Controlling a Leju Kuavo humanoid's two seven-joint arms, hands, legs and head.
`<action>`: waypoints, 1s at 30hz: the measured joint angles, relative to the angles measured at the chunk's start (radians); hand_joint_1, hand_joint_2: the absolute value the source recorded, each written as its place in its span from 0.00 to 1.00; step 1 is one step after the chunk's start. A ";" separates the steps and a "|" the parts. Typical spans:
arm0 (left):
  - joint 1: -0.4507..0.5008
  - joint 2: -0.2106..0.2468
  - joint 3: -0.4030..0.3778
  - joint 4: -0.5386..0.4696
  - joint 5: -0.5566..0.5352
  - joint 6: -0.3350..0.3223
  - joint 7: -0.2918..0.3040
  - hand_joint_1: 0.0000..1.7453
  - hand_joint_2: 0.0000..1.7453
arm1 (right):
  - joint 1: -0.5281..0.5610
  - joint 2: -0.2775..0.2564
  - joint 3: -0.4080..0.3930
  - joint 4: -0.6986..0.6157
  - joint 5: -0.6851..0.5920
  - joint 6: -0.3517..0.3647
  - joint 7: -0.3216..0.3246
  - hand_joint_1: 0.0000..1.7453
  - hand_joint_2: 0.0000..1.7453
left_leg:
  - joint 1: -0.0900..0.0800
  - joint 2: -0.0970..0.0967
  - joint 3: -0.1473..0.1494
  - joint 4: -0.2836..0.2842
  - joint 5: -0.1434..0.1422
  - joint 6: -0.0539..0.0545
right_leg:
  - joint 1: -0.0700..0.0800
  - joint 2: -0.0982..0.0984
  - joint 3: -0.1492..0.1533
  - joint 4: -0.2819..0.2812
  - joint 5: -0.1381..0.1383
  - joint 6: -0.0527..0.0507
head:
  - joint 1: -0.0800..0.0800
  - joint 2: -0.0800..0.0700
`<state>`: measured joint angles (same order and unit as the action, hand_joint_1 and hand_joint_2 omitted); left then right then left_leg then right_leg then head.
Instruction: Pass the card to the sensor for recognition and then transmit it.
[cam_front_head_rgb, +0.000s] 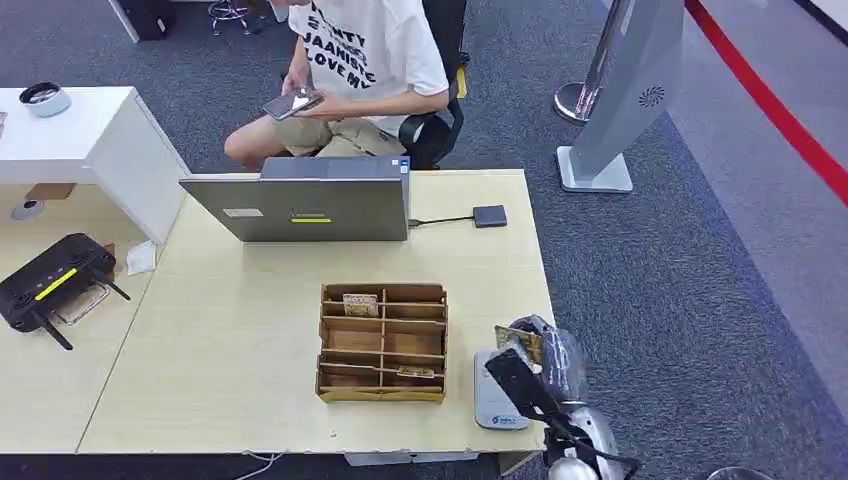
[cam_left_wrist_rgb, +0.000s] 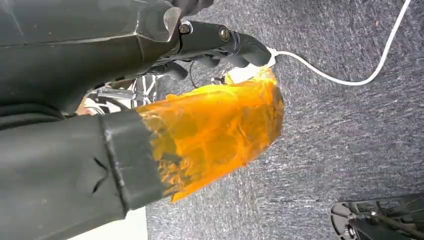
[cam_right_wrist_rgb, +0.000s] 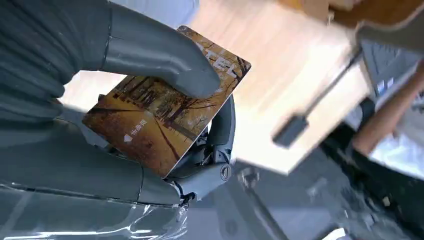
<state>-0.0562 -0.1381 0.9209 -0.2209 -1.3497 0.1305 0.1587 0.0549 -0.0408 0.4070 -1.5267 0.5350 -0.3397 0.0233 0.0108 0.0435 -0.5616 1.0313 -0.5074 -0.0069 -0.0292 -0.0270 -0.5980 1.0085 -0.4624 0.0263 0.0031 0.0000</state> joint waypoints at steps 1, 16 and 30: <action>0.000 0.000 0.002 0.000 0.000 0.000 -0.001 0.02 0.00 | 0.000 -0.008 0.000 -0.003 -0.029 0.034 0.000 1.00 1.00 | 0.000 0.000 0.000 0.000 0.000 0.000 | 0.000 0.000 0.000 0.000 0.000 0.000 | 0.000 0.000; 0.000 0.005 0.004 0.000 -0.005 -0.007 -0.005 0.03 0.00 | -0.003 -0.157 0.001 -0.007 -0.042 0.211 0.055 1.00 1.00 | 0.000 0.000 0.000 0.000 0.000 0.001 | 0.000 0.000 0.000 0.000 0.000 0.000 | 0.000 0.000; 0.000 0.006 0.011 0.000 -0.008 -0.011 -0.009 0.02 0.00 | -0.003 -0.226 -0.012 -0.010 -0.033 0.268 0.078 1.00 1.00 | 0.000 0.000 0.000 0.000 0.000 0.001 | 0.000 0.000 0.001 0.000 0.000 0.000 | 0.000 0.000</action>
<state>-0.0560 -0.1316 0.9316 -0.2209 -1.3573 0.1194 0.1499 0.0521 -0.2670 0.3952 -1.5362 0.5020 -0.0714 0.1011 0.0106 0.0434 -0.5614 1.0314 -0.5078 -0.0062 -0.0295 -0.0271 -0.5974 1.0083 -0.4623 0.0265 0.0031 0.0000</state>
